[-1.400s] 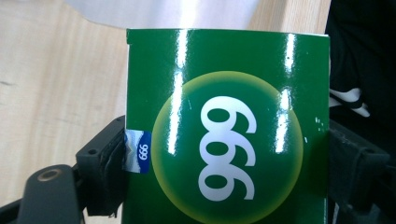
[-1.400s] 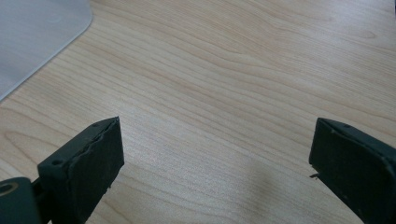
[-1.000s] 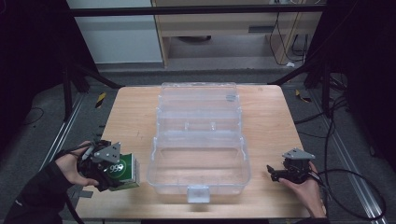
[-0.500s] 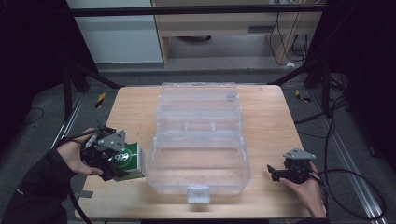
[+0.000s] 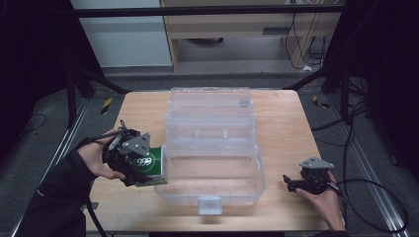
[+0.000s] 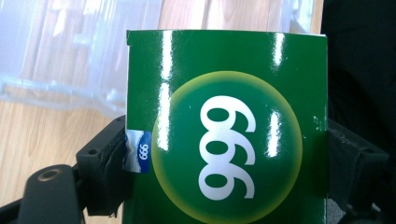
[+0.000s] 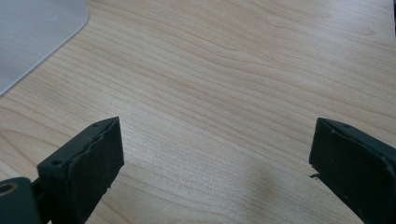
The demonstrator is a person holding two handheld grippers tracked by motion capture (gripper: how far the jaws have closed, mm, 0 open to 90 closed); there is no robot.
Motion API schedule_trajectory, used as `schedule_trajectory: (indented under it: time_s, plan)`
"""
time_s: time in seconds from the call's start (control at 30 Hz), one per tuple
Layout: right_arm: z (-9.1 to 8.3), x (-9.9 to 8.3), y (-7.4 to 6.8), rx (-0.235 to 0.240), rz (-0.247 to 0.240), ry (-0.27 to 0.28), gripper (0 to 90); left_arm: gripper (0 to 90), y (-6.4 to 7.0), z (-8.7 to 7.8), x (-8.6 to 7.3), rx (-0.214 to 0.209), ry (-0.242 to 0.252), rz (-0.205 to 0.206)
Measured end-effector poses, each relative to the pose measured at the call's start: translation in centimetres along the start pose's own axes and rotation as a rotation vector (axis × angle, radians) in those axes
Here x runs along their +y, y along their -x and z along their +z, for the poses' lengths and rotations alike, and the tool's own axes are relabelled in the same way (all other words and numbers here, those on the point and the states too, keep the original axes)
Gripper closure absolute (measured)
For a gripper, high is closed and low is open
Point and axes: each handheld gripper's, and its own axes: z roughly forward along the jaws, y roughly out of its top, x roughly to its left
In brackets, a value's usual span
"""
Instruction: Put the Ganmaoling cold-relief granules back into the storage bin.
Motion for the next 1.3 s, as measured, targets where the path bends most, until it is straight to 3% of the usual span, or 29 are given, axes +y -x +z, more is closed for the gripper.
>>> schedule_trajectory:
  time_s: [0.5,0.7,1.3]
  plan:
    - [0.1,0.0,0.0,0.003,-0.006,-0.002,3.4,15.0,-0.7,2.6,3.5,-0.026,-0.01,0.045]
    - [0.1,0.0,0.0,0.001,-0.008,-0.002,3.4,15.0,-0.8,3.4,4.1,-0.032,-0.009,0.055]
    - [0.2,-0.1,-0.2,0.01,-0.015,-0.01,3.3,14.9,-0.8,6.5,3.5,-0.07,-0.034,0.049]
